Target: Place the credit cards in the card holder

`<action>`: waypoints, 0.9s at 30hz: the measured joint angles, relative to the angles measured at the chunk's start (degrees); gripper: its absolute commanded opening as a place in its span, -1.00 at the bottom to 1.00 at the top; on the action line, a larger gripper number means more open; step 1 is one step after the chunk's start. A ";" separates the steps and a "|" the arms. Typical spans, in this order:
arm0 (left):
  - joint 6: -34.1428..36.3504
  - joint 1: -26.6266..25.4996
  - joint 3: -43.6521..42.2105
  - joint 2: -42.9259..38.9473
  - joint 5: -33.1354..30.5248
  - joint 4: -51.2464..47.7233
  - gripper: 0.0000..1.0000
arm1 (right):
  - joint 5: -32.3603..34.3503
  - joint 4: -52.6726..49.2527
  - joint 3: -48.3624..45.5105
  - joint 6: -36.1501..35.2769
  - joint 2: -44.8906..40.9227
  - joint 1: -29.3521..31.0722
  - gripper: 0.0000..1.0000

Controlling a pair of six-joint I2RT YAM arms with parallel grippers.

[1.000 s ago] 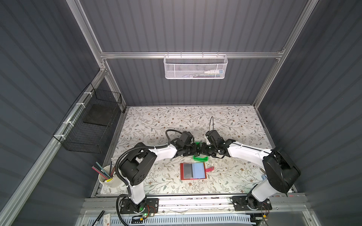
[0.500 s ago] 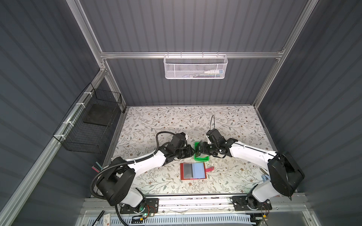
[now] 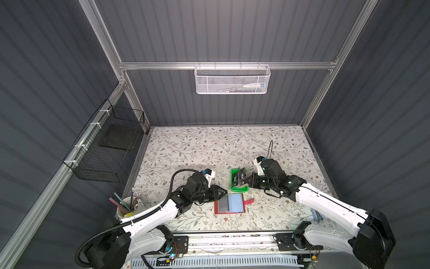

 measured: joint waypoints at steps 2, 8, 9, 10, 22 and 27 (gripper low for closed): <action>-1.11 0.00 -1.88 -0.63 1.20 2.60 -0.37 | -0.72 -0.20 -1.81 0.04 -3.76 0.04 -1.00; -5.03 -0.07 -6.78 -1.18 3.45 11.96 -0.37 | -4.20 1.14 -7.17 1.57 -13.14 0.07 -1.00; -5.60 -0.20 -7.30 -1.18 3.65 13.44 -0.36 | -4.92 1.55 -8.00 1.99 -14.23 0.07 -1.00; -6.14 -0.35 -7.76 -1.18 3.72 14.82 -0.36 | -5.46 2.08 -8.66 2.38 -14.95 0.07 -1.00; -9.51 -3.98 -9.90 1.25 3.43 27.98 -0.36 | -13.79 12.74 -17.29 9.99 -19.91 0.17 -1.00; -10.01 -4.98 -10.05 3.21 2.89 31.04 -0.37 | -15.50 16.39 -19.56 12.44 -21.42 0.17 -1.00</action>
